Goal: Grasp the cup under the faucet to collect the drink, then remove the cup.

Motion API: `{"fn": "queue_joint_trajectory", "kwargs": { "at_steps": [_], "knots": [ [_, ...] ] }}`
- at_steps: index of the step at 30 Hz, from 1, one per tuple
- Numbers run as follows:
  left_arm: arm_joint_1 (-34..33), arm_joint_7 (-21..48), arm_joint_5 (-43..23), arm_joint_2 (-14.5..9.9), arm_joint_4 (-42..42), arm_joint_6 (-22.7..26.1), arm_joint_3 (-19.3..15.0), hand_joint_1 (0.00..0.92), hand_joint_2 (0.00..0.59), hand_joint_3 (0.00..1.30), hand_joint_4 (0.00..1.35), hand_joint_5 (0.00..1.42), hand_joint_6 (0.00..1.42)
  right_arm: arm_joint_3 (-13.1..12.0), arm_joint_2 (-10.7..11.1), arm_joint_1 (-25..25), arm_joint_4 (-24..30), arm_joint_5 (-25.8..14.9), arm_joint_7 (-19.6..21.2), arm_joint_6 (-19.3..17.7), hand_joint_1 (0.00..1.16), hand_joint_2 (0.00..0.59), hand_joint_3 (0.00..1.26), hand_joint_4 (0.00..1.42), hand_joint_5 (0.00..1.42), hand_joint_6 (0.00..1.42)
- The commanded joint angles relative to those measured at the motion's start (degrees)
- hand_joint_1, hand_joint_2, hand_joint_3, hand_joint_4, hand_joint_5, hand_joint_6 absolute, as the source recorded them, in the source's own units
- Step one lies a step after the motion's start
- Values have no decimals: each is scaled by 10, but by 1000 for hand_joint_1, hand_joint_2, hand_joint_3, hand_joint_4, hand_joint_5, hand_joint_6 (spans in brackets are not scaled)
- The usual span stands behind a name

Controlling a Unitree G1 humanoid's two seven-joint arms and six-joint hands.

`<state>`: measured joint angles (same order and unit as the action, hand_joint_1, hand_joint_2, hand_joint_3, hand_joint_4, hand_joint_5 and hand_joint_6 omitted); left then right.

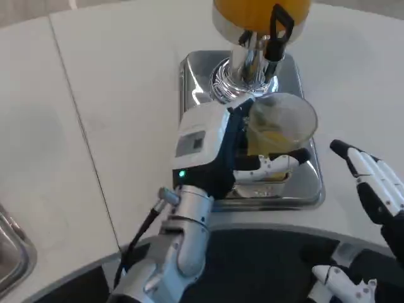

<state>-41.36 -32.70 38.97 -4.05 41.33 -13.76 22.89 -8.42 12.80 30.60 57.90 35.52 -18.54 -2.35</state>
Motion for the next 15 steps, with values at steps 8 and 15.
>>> {"fn": "queue_joint_trajectory", "kwargs": {
  "at_steps": [8,15],
  "knots": [
    [29,-81,-17,46,-25,1,-19,550,70,1101,1258,1424,1424,-17,3,-5,2,-2,-11,23,422,368,0,0,1,91],
    [31,-89,-19,48,-35,10,-33,585,49,1125,1275,1424,1424,-14,10,-24,-2,-3,-23,39,433,364,0,0,2,104]
  ]
}}
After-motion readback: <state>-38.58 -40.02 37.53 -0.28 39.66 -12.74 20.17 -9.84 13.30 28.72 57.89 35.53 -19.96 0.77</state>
